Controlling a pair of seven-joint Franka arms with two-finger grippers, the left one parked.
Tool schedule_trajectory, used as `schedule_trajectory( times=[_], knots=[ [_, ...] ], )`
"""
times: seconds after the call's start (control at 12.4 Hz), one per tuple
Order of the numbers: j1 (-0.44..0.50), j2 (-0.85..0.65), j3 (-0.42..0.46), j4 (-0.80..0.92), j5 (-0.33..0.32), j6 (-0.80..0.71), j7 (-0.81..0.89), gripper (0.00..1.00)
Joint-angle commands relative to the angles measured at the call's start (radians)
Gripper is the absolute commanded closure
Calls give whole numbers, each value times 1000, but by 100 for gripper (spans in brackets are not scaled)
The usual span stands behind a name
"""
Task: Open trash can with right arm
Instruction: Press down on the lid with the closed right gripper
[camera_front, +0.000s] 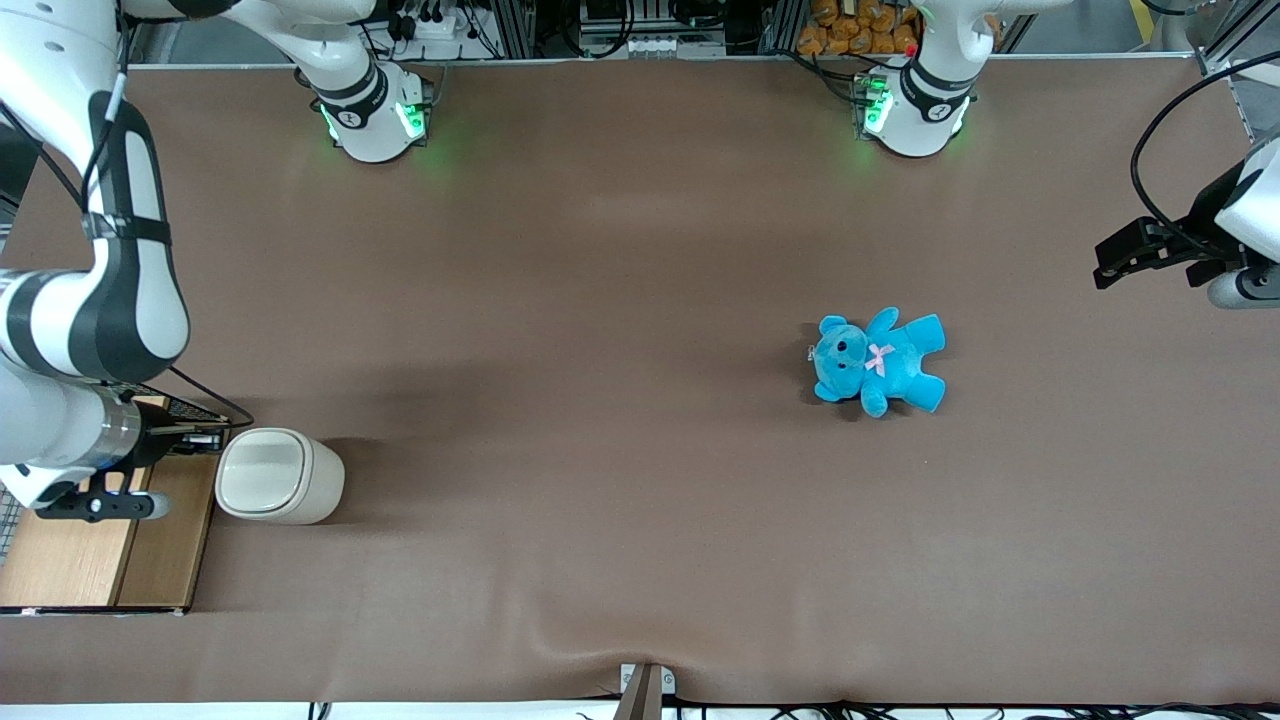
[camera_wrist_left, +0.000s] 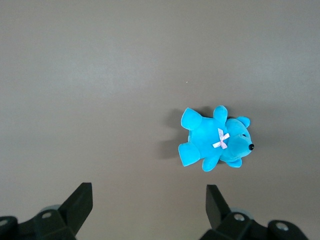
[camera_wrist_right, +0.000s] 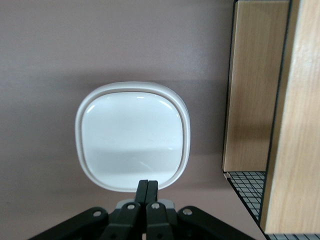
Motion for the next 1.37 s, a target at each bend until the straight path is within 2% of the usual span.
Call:
schedule_trajectory(
  times=[0.0, 0.89, 1.29],
  knots=[
    [-12, 39, 7, 26, -6, 4, -14, 100],
    [-19, 126, 7, -3, -2, 70, -5, 100],
    [-7, 33, 5, 1, -2, 1, -2, 100]
  ],
)
